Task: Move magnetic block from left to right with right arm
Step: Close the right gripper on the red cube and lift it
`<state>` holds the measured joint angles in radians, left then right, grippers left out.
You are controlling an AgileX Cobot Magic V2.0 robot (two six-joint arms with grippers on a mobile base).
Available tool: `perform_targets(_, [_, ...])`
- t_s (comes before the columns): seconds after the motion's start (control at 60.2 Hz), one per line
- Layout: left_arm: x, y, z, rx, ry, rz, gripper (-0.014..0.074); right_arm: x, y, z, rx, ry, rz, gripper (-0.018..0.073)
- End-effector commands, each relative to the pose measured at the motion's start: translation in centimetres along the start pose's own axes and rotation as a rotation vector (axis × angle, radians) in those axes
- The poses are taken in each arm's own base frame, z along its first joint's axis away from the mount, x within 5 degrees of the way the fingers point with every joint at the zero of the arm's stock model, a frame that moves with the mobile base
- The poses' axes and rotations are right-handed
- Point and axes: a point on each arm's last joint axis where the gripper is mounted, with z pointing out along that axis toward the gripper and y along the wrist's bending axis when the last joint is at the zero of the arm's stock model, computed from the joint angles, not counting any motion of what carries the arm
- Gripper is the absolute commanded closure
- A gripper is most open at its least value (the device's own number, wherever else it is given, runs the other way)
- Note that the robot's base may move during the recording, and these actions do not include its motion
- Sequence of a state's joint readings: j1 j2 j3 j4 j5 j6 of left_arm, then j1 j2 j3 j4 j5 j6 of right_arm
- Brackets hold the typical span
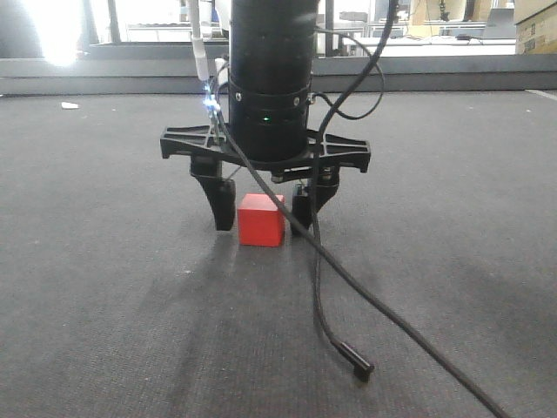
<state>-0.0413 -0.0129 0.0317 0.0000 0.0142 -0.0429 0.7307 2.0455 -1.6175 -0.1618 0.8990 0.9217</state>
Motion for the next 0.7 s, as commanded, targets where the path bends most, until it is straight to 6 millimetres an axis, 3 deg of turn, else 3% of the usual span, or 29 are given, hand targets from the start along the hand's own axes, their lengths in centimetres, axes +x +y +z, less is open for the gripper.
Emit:
perform_targets(0.0, [-0.6, -0.1, -0.1, 0.010, -0.094, -0.005, 0.0713, -1.5, 0.4, -3.4, -0.079, -0.096, 0.004, 0.0176])
perform_targets(0.083, [-0.6, -0.1, -0.1, 0.010, -0.094, -0.005, 0.0713, -1.6, 0.4, -3.7, -0.079, -0.105, -0.003, 0.0264])
perform_targets(0.266, [-0.6, -0.1, -0.1, 0.010, -0.094, -0.005, 0.0712, -1.8, 0.2, -5.1, -0.091, -0.138, -0.063, 0.0272])
perform_targets(0.416, [-0.6, -0.1, -0.1, 0.010, -0.094, -0.005, 0.0713, -2.4, -0.6, -7.6, -0.090, -0.186, -0.162, 0.0272])
perform_targets(0.682, [-0.6, -0.1, -0.1, 0.010, -0.094, -0.005, 0.0713, -3.2, -5.0, -12.3, -0.045, -0.237, -0.321, 0.0273])
